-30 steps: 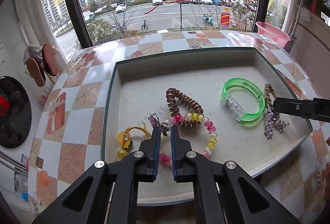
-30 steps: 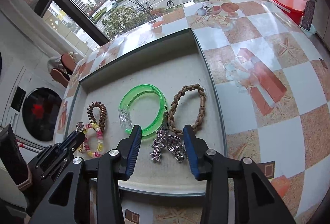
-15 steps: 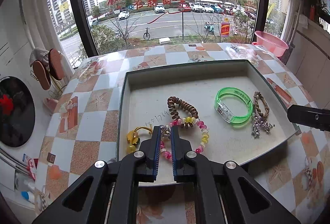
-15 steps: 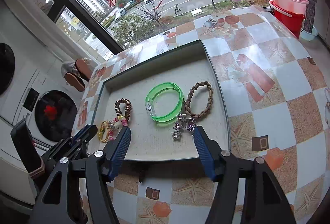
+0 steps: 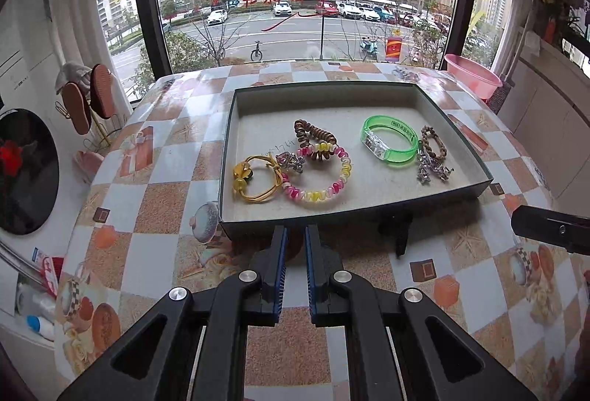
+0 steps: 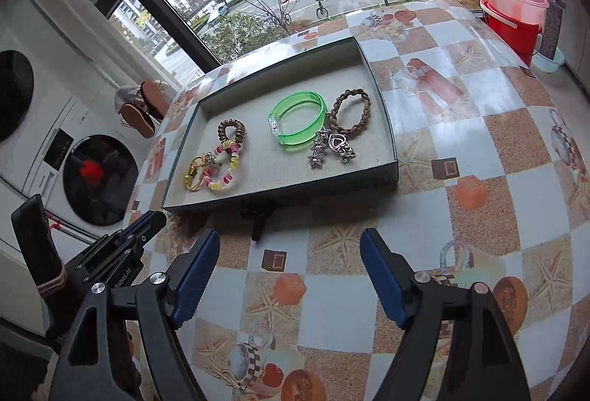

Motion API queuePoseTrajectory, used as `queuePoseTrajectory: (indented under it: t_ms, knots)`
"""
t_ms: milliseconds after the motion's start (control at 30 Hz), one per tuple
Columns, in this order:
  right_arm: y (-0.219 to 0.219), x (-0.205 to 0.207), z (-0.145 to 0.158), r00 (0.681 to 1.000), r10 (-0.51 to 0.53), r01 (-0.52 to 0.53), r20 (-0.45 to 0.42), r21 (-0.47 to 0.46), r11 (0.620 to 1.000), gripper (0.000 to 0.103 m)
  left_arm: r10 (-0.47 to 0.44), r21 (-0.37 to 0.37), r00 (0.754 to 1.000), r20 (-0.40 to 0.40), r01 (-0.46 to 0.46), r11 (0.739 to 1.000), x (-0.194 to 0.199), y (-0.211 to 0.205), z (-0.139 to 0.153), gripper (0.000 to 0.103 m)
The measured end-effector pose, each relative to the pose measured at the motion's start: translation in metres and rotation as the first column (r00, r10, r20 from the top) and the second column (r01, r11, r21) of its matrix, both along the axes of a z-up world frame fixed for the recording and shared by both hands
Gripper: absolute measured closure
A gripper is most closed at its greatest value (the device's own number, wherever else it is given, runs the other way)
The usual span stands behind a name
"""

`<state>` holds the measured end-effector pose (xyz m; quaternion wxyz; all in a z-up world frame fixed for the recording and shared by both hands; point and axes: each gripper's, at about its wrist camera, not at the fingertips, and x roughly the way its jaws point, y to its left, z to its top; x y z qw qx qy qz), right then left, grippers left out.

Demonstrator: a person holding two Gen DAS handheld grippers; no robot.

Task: Organize jewelry
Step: 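Withdraw both open tools from the tray toward the bunny-ear hair clip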

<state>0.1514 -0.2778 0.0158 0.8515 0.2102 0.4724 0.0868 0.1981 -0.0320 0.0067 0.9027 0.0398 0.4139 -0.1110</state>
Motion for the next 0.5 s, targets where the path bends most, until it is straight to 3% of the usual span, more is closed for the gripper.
queuePoseTrajectory:
  t_ms: [33,67,133,467,500]
  knots:
    - [0.0,-0.006,-0.001,1.0,-0.003,0.003,-0.003,0.0,1.0,0.022,0.004,-0.004,1.0,-0.001,-0.004,1.0,-0.007,0.003,0.0,0.036]
    - [0.0,-0.013,-0.002,1.0,-0.007,0.007,-0.006,0.001,1.0,0.021,0.019,-0.008,1.0,-0.001,-0.019,1.0,-0.013,0.006,0.0,0.003]
    - [-0.001,-0.024,-0.004,1.0,-0.012,0.012,-0.014,0.01,1.0,0.011,0.052,-0.022,0.998,0.041,-0.051,0.998,-0.028,0.013,0.002,0.0]
    - [0.001,-0.078,-0.006,0.998,-0.061,0.061,0.005,-0.036,0.998,0.01,0.068,-0.004,0.997,0.047,-0.068,0.998,-0.069,0.022,-0.02,0.0]
    - [0.001,-0.083,-0.005,0.997,-0.071,0.072,0.02,-0.046,0.996,0.0,0.064,-0.005,0.997,0.038,-0.063,0.998,-0.07,0.023,-0.024,0.0]
